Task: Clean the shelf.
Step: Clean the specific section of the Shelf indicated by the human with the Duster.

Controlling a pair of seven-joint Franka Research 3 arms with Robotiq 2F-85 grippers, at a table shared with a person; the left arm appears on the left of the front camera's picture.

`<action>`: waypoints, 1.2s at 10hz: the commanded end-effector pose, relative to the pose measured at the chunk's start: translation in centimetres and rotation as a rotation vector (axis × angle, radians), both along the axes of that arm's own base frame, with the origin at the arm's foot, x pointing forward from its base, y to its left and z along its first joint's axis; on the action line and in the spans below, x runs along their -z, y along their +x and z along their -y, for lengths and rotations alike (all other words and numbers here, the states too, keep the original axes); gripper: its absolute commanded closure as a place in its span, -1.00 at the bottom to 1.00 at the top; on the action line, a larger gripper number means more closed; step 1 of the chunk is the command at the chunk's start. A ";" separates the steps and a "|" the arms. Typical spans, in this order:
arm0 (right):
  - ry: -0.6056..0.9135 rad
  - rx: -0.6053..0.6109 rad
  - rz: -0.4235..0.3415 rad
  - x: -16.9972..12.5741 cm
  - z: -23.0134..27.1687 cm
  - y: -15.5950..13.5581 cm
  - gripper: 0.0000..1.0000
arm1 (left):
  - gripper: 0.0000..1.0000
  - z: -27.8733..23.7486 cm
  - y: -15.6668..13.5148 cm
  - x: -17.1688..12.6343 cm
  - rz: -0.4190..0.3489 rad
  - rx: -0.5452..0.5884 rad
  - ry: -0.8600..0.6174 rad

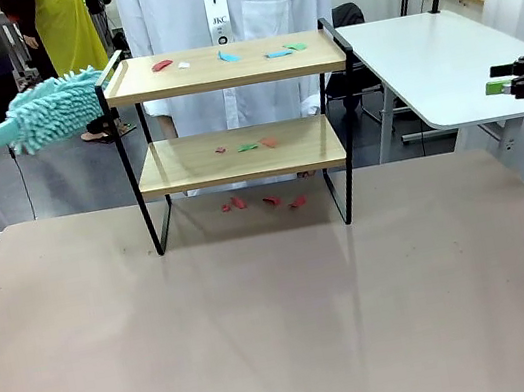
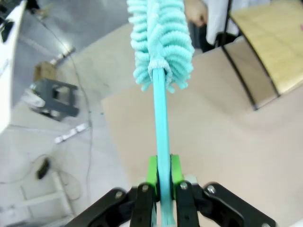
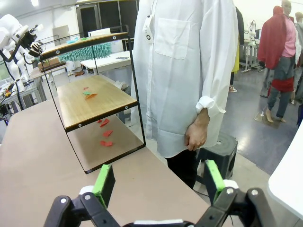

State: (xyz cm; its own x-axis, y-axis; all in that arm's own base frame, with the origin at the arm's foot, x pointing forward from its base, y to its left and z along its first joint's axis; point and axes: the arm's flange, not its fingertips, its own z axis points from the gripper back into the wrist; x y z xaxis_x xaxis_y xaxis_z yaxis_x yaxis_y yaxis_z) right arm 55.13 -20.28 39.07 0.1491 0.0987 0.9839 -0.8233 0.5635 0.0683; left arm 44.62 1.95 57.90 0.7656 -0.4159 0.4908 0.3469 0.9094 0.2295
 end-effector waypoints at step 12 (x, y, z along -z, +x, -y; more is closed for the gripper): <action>-0.002 -0.002 0.004 -0.3 -0.2 0.1 -1.00 | 0.74 -0.8 -11.6 -3.5 -0.499 1.133 0.458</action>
